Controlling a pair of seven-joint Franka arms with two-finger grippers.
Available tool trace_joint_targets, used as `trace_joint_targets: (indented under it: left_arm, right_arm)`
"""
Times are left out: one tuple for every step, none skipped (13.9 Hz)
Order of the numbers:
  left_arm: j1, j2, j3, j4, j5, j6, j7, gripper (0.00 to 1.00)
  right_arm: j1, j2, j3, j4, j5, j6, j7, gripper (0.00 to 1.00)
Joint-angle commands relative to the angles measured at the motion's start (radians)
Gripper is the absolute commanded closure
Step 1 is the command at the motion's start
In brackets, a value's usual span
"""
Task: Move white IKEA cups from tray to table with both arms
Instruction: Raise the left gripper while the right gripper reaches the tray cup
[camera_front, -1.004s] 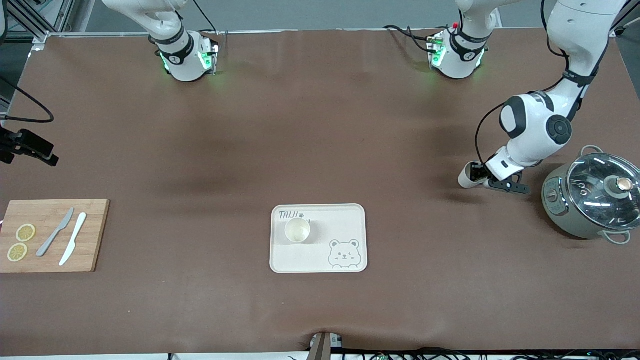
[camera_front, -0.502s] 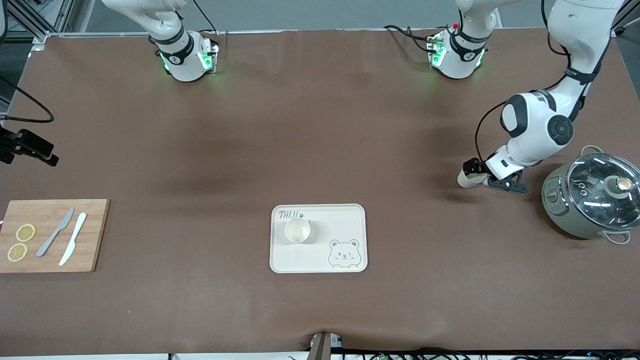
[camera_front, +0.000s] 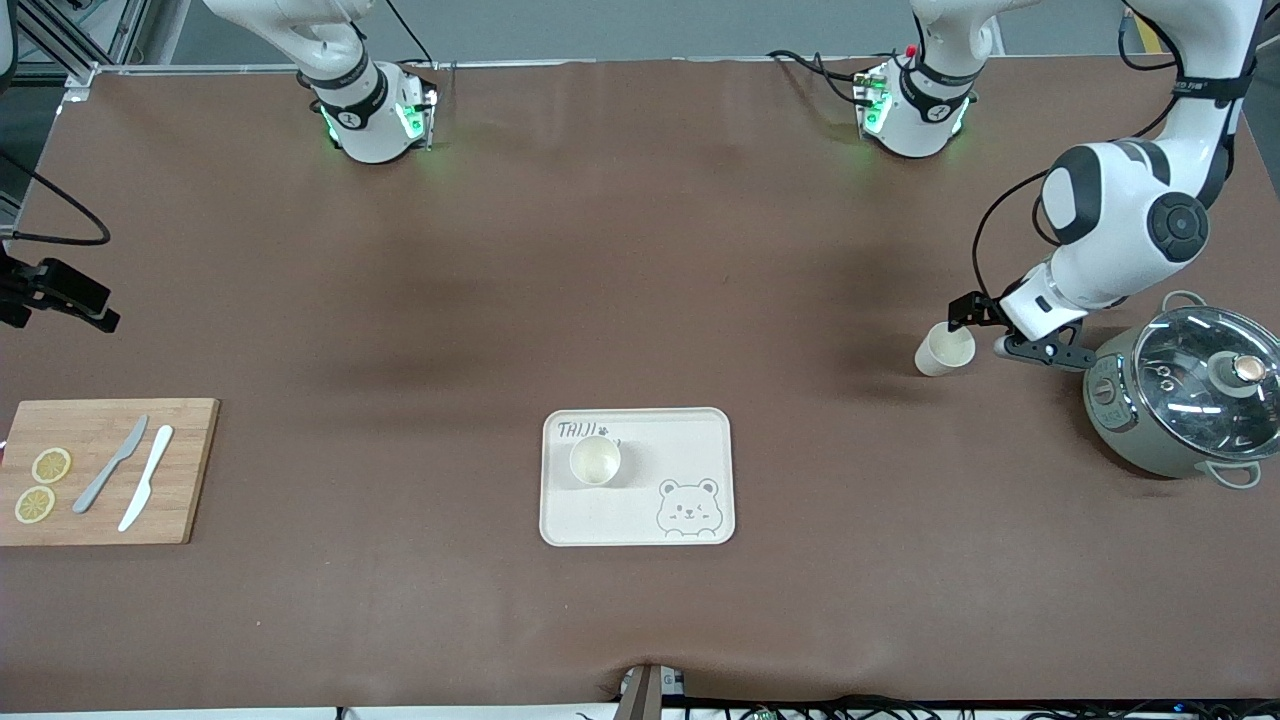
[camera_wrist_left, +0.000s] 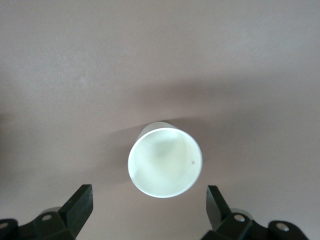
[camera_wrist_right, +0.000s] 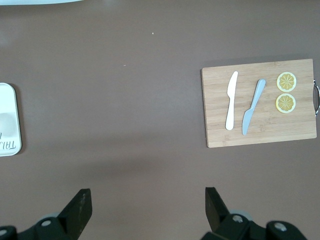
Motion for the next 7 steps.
trace_joint_targets:
  left_arm:
    - [-0.001, 0.015, -0.03, 0.116, -0.002, -0.073, -0.06, 0.0]
    - [-0.003, 0.041, -0.045, 0.165, -0.002, -0.077, -0.083, 0.0]
    - [-0.004, 0.064, -0.067, 0.22, -0.002, -0.081, -0.124, 0.0]
    - [-0.012, 0.092, -0.085, 0.28, -0.001, -0.099, -0.185, 0.0]
    - [-0.032, 0.118, -0.09, 0.336, 0.001, -0.119, -0.239, 0.0]
    - [-0.059, 0.137, -0.088, 0.389, 0.003, -0.145, -0.286, 0.0]
    - [-0.078, 0.149, -0.088, 0.438, 0.036, -0.168, -0.337, 0.0]
  right_arm:
    - [-0.002, 0.01, 0.004, 0.02, -0.002, -0.014, -0.006, 0.0]
    - [-0.008, 0.01, 0.005, 0.02, 0.0, -0.014, -0.017, 0.0]
    - [-0.006, 0.013, 0.005, 0.019, 0.003, -0.013, -0.016, 0.0]
    - [0.001, 0.022, 0.007, 0.019, 0.001, -0.013, -0.01, 0.0]
    - [0.003, 0.026, 0.008, 0.019, 0.001, -0.011, -0.011, 0.0]
    - [0.005, 0.026, 0.008, 0.02, 0.003, -0.011, -0.017, 0.0]
    - [0.011, 0.026, 0.01, 0.02, 0.003, -0.011, -0.019, 0.0]
